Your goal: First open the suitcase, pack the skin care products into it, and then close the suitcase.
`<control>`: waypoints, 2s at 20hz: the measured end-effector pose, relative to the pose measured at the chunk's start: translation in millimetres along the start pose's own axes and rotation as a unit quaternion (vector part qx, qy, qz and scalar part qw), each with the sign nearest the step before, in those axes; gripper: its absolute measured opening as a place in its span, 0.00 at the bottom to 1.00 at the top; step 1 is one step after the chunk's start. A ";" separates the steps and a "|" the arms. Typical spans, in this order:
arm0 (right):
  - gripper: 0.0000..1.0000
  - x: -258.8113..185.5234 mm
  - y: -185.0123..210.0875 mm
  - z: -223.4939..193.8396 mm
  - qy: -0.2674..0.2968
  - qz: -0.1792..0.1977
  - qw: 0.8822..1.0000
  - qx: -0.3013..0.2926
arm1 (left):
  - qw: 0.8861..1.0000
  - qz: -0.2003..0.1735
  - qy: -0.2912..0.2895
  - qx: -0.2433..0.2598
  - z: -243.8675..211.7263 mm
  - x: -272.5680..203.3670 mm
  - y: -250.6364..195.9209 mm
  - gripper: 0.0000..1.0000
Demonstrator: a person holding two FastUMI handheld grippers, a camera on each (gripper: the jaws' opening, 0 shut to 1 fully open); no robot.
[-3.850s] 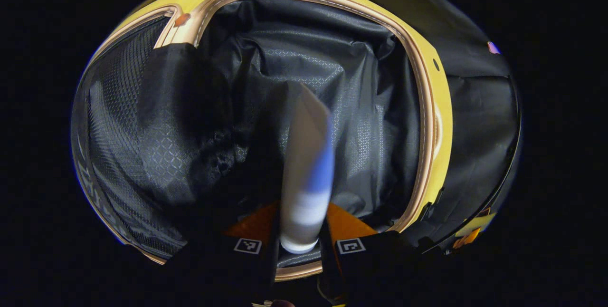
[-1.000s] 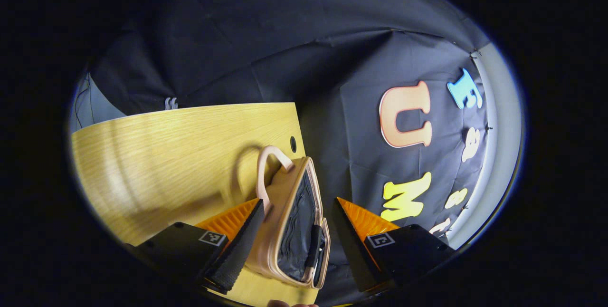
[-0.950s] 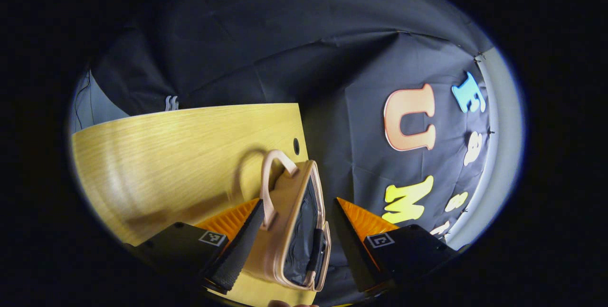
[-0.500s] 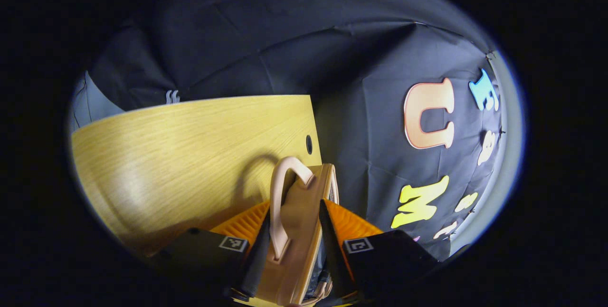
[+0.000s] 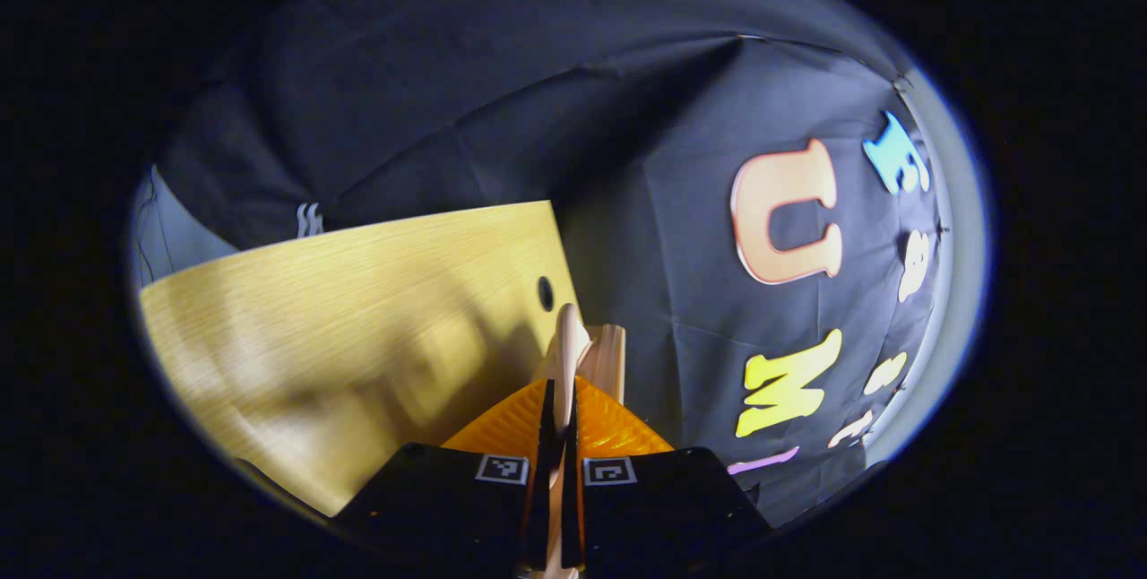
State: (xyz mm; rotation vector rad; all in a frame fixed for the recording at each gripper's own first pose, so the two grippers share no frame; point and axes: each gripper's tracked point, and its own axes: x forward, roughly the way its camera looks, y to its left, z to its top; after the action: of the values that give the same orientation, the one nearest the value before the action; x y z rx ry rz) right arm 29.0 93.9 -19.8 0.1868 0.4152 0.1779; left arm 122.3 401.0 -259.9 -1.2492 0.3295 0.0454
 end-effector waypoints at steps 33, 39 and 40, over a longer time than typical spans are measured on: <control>0.81 -152.1 -217.8 -39.1 -0.037 -0.185 0.982 0.006 | 0.714 0.112 0.070 0.688 -445.1 109.6 -141.6 0.10; 0.82 -155.6 -234.1 -42.0 -0.033 -0.182 0.983 0.018 | 0.663 0.143 0.093 0.729 -467.3 115.5 -118.7 0.11; 0.77 -153.9 -233.9 -45.4 -0.028 -0.176 0.984 0.019 | 0.656 0.148 0.101 0.733 -469.7 115.2 -115.4 0.12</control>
State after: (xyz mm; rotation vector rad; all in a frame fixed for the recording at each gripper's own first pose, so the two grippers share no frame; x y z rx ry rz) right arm -97.3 -158.0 -52.1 0.1524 0.3888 -0.1828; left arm 152.9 -92.4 -313.9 0.4581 0.5786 -0.0797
